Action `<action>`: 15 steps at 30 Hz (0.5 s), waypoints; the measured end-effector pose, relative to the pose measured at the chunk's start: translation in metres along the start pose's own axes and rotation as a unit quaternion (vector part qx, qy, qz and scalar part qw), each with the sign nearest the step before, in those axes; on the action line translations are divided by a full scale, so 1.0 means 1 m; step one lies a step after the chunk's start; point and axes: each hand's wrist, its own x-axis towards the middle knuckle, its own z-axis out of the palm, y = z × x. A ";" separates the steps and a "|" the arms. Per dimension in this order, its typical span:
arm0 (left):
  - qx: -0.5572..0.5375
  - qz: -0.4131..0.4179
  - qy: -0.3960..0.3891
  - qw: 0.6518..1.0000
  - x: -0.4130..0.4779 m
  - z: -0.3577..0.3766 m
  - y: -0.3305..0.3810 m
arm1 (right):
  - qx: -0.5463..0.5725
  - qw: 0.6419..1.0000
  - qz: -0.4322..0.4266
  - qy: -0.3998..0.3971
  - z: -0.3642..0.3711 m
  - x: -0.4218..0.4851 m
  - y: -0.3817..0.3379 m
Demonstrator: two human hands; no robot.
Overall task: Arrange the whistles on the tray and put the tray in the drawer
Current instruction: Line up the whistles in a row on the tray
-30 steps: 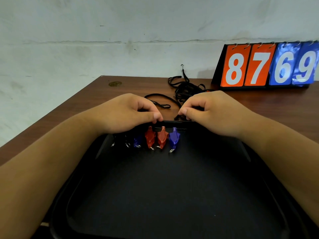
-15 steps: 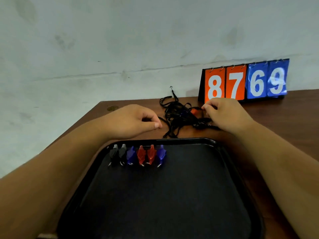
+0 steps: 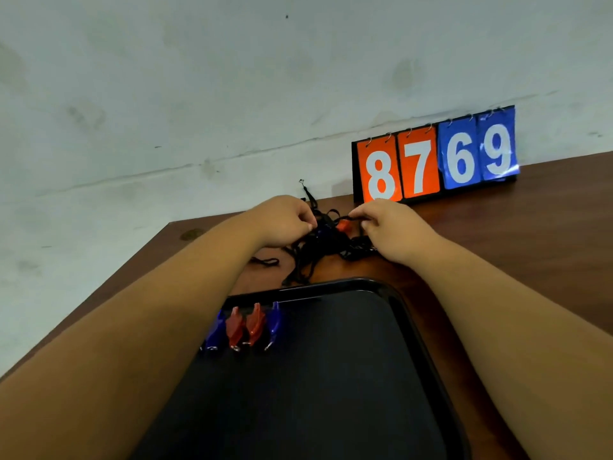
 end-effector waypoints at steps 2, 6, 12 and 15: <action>0.006 -0.008 -0.004 1.000 0.011 0.005 -0.002 | -0.007 0.999 -0.018 -0.049 0.007 0.002 0.003; -0.023 -0.028 -0.018 0.999 0.026 0.014 -0.008 | -0.061 0.991 0.011 -0.121 0.014 0.007 0.006; -0.024 -0.018 -0.030 0.999 0.034 0.022 -0.008 | -0.102 0.988 0.006 -0.112 0.017 0.011 0.005; -0.034 -0.015 -0.033 0.999 0.036 0.024 -0.007 | -0.123 0.986 0.003 -0.110 0.019 0.012 0.005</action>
